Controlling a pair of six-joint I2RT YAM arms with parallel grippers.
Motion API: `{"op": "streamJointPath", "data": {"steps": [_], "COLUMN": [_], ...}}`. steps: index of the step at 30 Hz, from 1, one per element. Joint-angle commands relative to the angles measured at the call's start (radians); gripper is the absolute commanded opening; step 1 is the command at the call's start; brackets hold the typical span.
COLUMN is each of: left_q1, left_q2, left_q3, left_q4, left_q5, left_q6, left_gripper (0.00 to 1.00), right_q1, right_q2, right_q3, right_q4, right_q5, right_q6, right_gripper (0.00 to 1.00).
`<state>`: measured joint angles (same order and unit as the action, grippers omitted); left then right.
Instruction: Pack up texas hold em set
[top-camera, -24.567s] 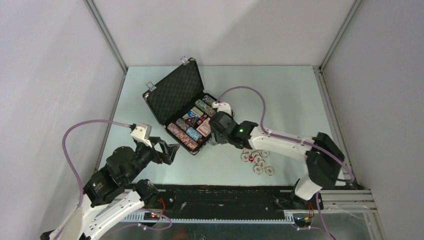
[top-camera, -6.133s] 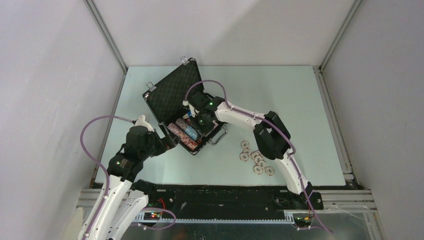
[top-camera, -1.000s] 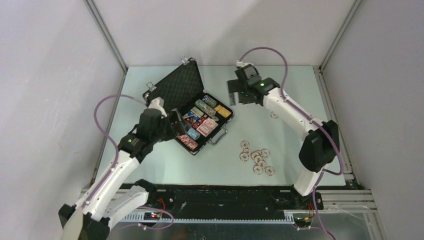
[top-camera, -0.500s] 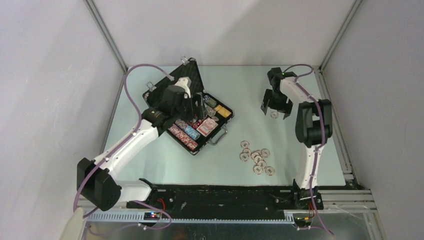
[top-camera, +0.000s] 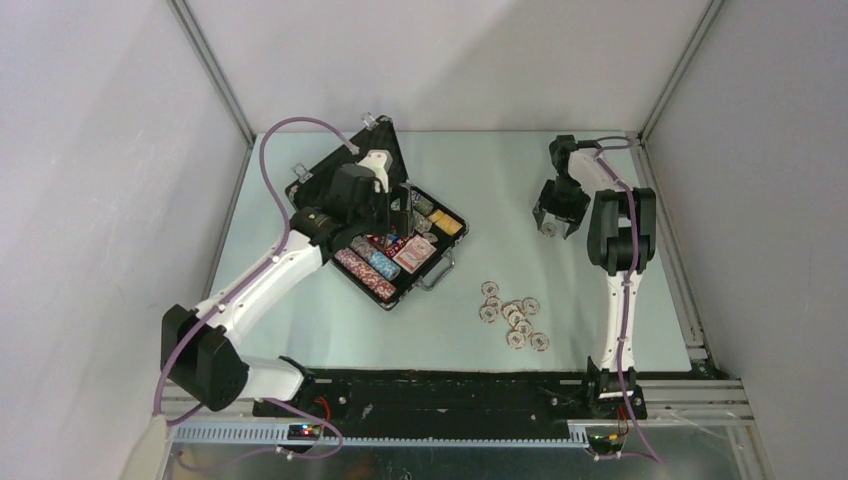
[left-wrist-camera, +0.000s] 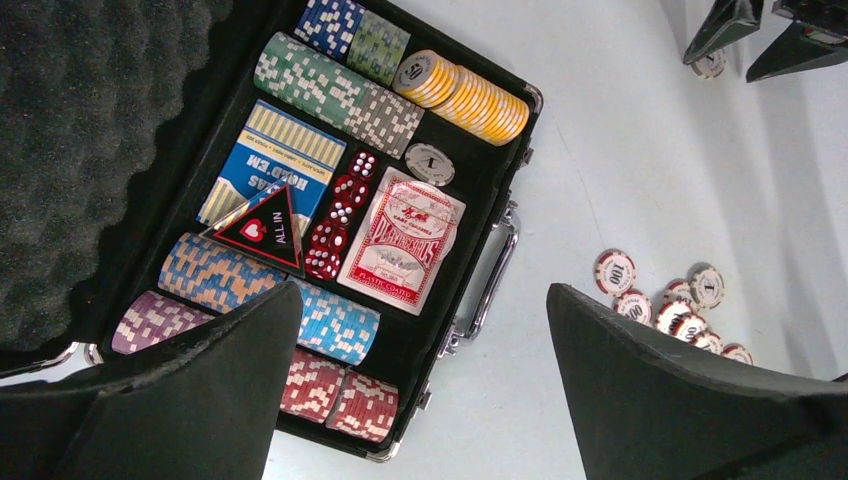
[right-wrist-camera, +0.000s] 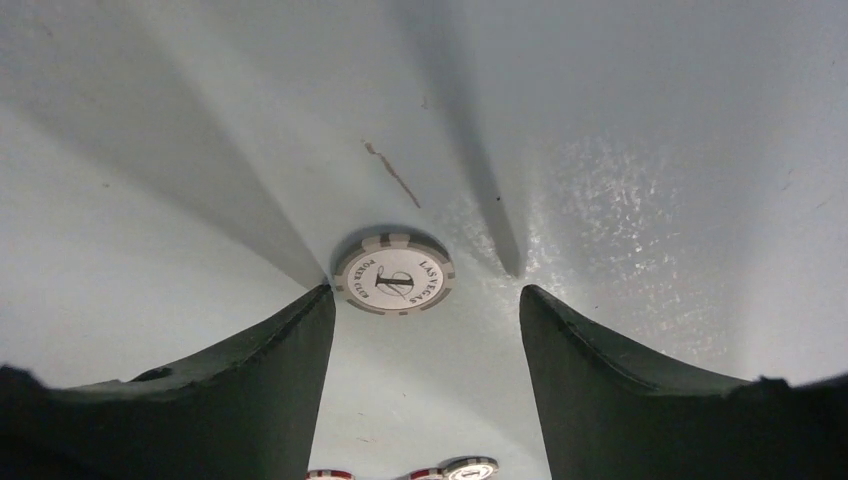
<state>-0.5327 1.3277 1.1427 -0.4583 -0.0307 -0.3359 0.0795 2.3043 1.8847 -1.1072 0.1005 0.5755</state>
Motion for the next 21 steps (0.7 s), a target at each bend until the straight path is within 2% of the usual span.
{"op": "streamJointPath", "data": {"steps": [1,4,5,9,10,12,13,21], "left_q1": [-0.006,-0.006,-0.005,-0.006,-0.006,-0.006,-0.006,-0.006], "left_q2": [0.023,0.044,0.05,0.065,0.067,0.074,0.077,0.073], "left_q3": [0.035,0.046,0.096,0.067,0.073,0.08,0.082,0.078], "left_q4": [0.003,-0.002,-0.004,-0.007,-0.012,-0.018,-0.022,-0.03], "left_q5": [0.005,0.011,0.015,0.014,0.012,0.01,0.01,0.003], "left_q6": [0.028,0.026,0.026,0.027,-0.13,0.011,0.028,0.033], "left_gripper": [1.0,0.99,0.98,0.98,0.98,0.98,0.98,0.98], "right_q1": [-0.007,-0.013,-0.015,-0.038,-0.04,-0.045,-0.046,-0.048], "right_q2": [0.017,0.014,0.013,0.025,0.025,0.026,0.026,0.043], "right_q3": [-0.002,-0.027,-0.028,-0.007,-0.002,-0.002,-0.002,0.036], "right_q4": [-0.008,0.019,0.024,0.042,0.044,0.049,0.054,0.032], "right_q5": [-0.045,-0.066,-0.07,-0.104,-0.112,-0.115,-0.119,-0.07], "right_q6": [-0.006,-0.011,-0.013,-0.019,-0.019,-0.017,-0.016,0.049], "right_gripper": [0.68,0.63,0.61,0.61,0.61,0.61,0.61,0.65]}}
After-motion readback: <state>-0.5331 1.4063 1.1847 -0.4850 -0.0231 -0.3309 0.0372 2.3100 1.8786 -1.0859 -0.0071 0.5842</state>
